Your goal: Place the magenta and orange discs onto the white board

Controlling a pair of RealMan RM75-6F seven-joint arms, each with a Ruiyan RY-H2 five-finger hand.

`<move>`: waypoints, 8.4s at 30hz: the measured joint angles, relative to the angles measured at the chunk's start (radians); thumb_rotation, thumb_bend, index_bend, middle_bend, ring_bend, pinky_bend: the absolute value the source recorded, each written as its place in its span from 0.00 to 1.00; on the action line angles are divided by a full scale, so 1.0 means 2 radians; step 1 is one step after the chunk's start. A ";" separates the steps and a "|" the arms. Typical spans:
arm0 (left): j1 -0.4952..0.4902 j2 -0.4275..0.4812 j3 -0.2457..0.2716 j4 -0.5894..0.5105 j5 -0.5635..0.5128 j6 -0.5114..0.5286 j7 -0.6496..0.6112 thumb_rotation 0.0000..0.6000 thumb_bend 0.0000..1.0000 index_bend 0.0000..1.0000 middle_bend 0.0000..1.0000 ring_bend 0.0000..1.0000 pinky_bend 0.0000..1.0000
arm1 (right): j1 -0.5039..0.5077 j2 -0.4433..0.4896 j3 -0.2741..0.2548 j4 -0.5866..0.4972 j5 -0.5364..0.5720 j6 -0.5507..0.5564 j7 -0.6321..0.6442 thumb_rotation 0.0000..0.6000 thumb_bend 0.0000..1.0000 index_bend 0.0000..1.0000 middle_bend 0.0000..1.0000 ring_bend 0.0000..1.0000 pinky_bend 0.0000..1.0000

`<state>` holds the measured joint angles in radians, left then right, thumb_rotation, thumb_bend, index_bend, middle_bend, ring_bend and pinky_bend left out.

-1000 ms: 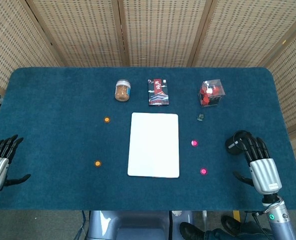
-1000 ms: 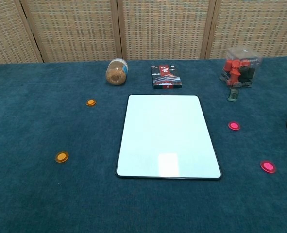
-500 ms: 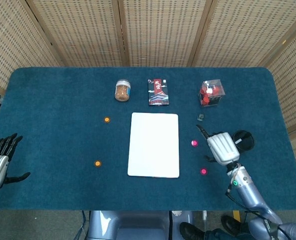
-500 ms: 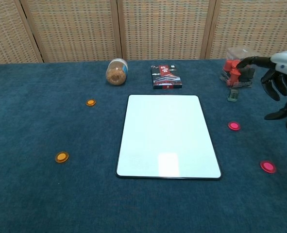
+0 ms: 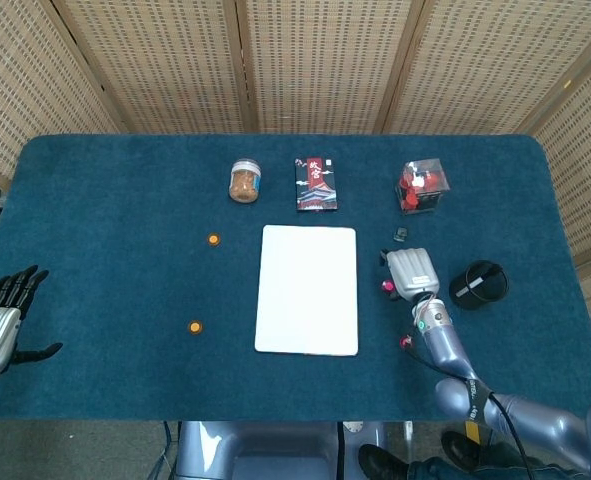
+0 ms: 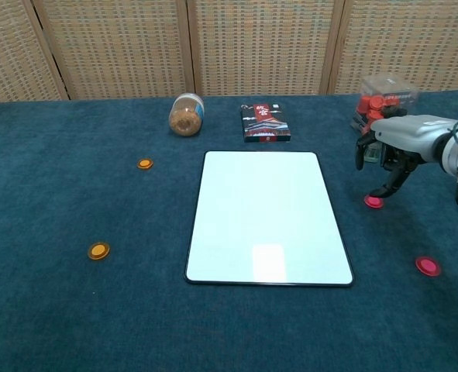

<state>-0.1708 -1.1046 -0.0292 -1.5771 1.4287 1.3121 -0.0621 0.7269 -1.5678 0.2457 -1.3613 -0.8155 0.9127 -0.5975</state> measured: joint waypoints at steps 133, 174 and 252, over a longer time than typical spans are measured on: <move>0.005 0.003 0.010 -0.005 0.019 0.015 -0.004 1.00 0.00 0.00 0.00 0.00 0.00 | -0.121 0.075 -0.178 -0.046 -0.237 0.145 0.183 1.00 0.26 0.42 0.96 1.00 1.00; 0.006 -0.001 0.006 -0.005 0.009 0.012 0.006 1.00 0.00 0.00 0.00 0.00 0.00 | -0.119 0.055 -0.130 -0.060 -0.203 0.043 0.153 1.00 0.26 0.43 0.96 1.00 1.00; 0.000 0.003 0.006 -0.004 0.003 -0.005 -0.001 1.00 0.00 0.00 0.00 0.00 0.00 | 0.029 0.007 -0.024 -0.181 0.041 0.029 -0.089 1.00 0.31 0.53 0.96 1.00 1.00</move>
<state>-0.1717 -1.0988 -0.0177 -1.5857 1.4338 1.3029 -0.0644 0.7851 -1.5547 0.1982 -1.7224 -0.7332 0.9702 -0.7759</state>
